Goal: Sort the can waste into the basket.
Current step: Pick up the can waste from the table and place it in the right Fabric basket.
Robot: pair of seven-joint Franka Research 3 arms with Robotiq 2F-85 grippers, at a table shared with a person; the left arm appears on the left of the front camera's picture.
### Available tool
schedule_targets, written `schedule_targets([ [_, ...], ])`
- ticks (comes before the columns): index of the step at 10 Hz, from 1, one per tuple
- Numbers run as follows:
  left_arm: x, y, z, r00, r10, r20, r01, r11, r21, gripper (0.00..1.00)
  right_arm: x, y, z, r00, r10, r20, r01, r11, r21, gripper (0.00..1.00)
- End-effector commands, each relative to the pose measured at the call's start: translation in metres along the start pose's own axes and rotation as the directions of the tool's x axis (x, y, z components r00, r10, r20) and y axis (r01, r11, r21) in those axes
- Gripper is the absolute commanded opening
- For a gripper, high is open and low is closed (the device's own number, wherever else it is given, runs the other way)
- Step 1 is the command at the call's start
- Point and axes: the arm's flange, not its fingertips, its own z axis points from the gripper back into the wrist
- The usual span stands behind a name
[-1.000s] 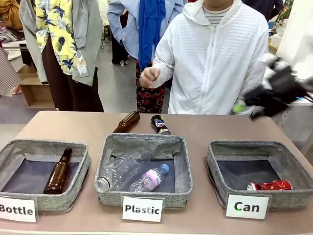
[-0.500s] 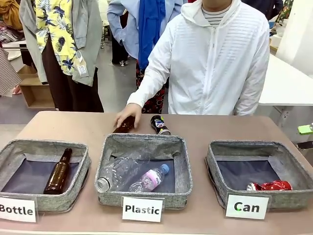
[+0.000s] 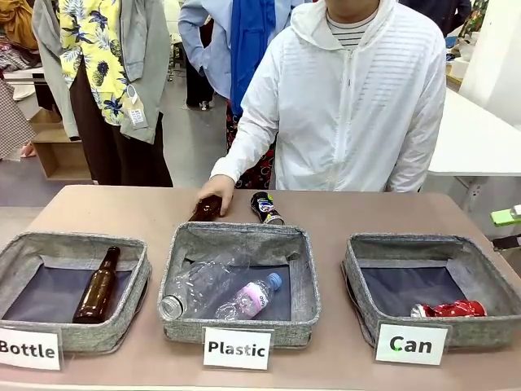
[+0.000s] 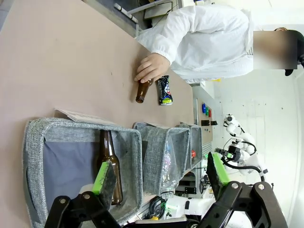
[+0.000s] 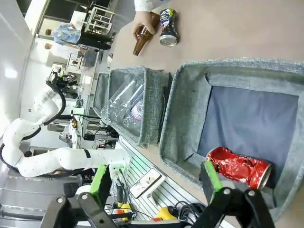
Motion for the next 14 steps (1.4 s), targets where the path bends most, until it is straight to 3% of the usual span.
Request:
schedule_targets([
  [1, -0.001, -0.002, 0.001, 1.0, 0.0, -0.007, 0.0, 1.0, 0.005, 1.0, 0.0, 0.002, 0.005, 1.0, 0.017, 0.003, -0.017, 1.0, 0.008, 1.0],
  [4, 0.0, 0.0, 0.0, 1.0, 0.0, 0.0, 0.0, 1.0, 0.0, 1.0, 0.005, 0.008, -0.014, 0.999, 0.034, -0.036, -0.036, 0.998, -0.053, 1.0],
  [5, 0.015, -0.025, 0.036, 0.992, 0.126, 0.029, -0.121, 0.985, -0.119, 1.0, 0.016, 0.017, -0.031, 0.998, 0.023, -0.056, -0.028, 0.994, -0.101, 1.0],
  [7, 0.047, -0.049, 0.115, 0.97, 0.16, 0.185, -0.115, 0.966, -0.233, 1.0, 0.041, 0.042, -0.066, 0.992, 0.051, -0.118, -0.073, 0.979, -0.192, 1.0],
  [8, 0.054, -0.049, 0.151, 0.962, 0.19, 0.194, -0.13, 0.949, -0.286, 1.0, 0.052, 0.051, -0.077, 0.986, 0.065, -0.153, -0.097, 0.973, -0.21, 1.0],
  [9, 0.053, -0.045, 0.176, 0.96, 0.234, 0.154, -0.167, 0.919, -0.357, 1.0, 0.059, 0.052, -0.08, 0.986, 0.052, -0.156, -0.085, 0.973, -0.213, 1.0],
  [10, 0.05, -0.034, 0.197, 0.954, 0.295, 0.048, -0.241, 0.856, -0.458, 1.0, 0.065, 0.052, -0.086, 0.985, 0.045, -0.169, -0.081, 0.974, -0.213, 1.0],
  [12, 0.056, -0.004, 0.24, 0.907, 0.415, -0.073, -0.353, 0.656, -0.667, 1.0, 0.07, 0.064, -0.107, 0.988, 0.068, -0.142, -0.102, 0.962, -0.251, 1.0],
  [13, 0.054, 0.004, 0.253, 0.892, 0.445, -0.078, -0.368, 0.617, -0.696, 1.0, 0.07, 0.074, -0.122, 0.989, 0.091, -0.12, -0.121, 0.953, -0.277, 1.0],
  [14, 0.055, 0.008, 0.252, 0.887, 0.459, -0.05, -0.367, 0.634, -0.68, 1.0, 0.072, 0.083, -0.137, 0.991, 0.102, -0.091, -0.125, 0.945, -0.304, 1.0],
])
